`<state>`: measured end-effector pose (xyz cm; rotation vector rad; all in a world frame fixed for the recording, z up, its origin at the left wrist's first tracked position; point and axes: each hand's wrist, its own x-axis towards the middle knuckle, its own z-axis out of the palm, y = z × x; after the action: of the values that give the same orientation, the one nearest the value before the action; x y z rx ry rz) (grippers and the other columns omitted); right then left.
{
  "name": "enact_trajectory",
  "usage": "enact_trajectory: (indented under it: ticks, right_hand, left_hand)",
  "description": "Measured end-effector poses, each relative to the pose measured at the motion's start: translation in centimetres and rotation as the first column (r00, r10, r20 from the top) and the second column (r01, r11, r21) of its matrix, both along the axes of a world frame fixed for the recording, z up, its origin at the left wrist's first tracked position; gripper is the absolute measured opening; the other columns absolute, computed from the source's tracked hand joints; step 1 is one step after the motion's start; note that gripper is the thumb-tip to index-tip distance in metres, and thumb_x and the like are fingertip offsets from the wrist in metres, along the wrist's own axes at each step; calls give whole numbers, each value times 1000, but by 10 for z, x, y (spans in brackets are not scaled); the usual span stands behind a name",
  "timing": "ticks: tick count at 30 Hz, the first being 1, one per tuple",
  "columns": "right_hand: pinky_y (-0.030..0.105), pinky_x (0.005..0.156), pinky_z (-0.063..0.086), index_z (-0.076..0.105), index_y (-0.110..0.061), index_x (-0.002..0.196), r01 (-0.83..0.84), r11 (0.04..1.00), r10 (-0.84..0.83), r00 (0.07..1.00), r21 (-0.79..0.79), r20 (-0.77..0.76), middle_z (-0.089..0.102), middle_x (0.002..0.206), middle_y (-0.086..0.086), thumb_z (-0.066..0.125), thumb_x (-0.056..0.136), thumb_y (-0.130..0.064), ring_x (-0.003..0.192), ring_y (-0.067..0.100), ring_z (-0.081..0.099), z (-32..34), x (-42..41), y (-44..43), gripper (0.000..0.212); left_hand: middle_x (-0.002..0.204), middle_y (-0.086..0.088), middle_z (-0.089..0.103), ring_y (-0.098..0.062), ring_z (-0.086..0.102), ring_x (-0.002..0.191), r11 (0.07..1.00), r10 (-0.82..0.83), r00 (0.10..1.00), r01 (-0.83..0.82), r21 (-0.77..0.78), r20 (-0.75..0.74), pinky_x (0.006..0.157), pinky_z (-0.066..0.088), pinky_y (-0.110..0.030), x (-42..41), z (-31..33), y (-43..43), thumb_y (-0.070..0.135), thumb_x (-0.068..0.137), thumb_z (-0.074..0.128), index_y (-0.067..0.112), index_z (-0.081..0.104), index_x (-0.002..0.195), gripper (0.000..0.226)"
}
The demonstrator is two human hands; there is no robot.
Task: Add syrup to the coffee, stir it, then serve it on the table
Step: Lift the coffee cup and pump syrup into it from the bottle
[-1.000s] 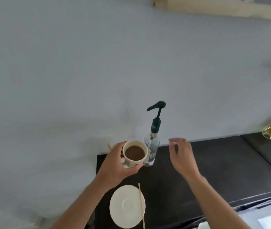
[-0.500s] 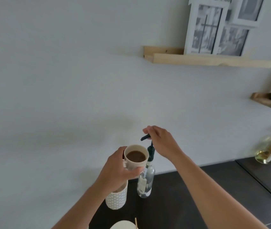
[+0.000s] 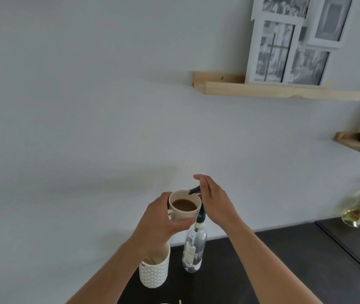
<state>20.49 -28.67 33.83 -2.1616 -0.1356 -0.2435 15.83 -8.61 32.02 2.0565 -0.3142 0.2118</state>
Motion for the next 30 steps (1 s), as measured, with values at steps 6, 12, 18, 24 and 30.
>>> enact_trajectory:
  ticks: [6, 12, 18, 24, 30]
  right_hand:
    - [44, 107, 60, 59, -37, 148, 8, 1000, -8, 1000, -7, 5, 80, 121, -11, 28, 120, -47, 113, 11, 75, -6, 3, -1, 43]
    - [44, 106, 61, 61, -42, 144, 4, 1000, -4, 1000, -1, 4, 82, 114, -12, 29, 120, -47, 112, 11, 75, -12, 4, -2, 40]
    - [40, 104, 61, 62, -41, 142, 2, 1000, -2, 1000, 15, -3, 82, 110, -12, 29, 121, -45, 110, 10, 75, -15, 4, -3, 39]
    - [39, 102, 62, 64, -41, 138, -2, 999, 3, 1000, 38, -31, 81, 112, -10, 28, 120, -45, 107, 10, 74, -12, 7, -1, 40]
    - [29, 92, 59, 63, -41, 135, -7, 996, 8, 1000, 87, -9, 81, 108, -8, 27, 120, -49, 105, 8, 75, -5, 1, 1, 39]
  left_hand:
    - [121, 36, 65, 6, 70, 109, 1000, -7, 1000, 7, 0, -9, 80, 52, 0, 1, 1, -4, 52, 81, 98, 47, 55, 131, 67]
    - [116, 40, 62, 11, 69, 104, 1000, -10, 1000, 10, -13, -21, 81, 51, 3, 1, -4, -6, 52, 81, 99, 49, 53, 129, 67]
    - [119, 36, 64, 4, 71, 108, 1000, -18, 1000, 17, -19, -16, 81, 53, 0, 2, -3, -7, 51, 81, 99, 46, 54, 130, 66]
    - [122, 33, 66, 7, 70, 110, 999, -20, 1000, 19, -25, -4, 83, 53, 0, 4, -2, -5, 53, 80, 99, 47, 54, 133, 70]
    - [123, 34, 66, 5, 70, 111, 1000, -27, 1000, 27, -3, -13, 81, 52, 1, 7, -2, -5, 56, 80, 98, 48, 53, 134, 71]
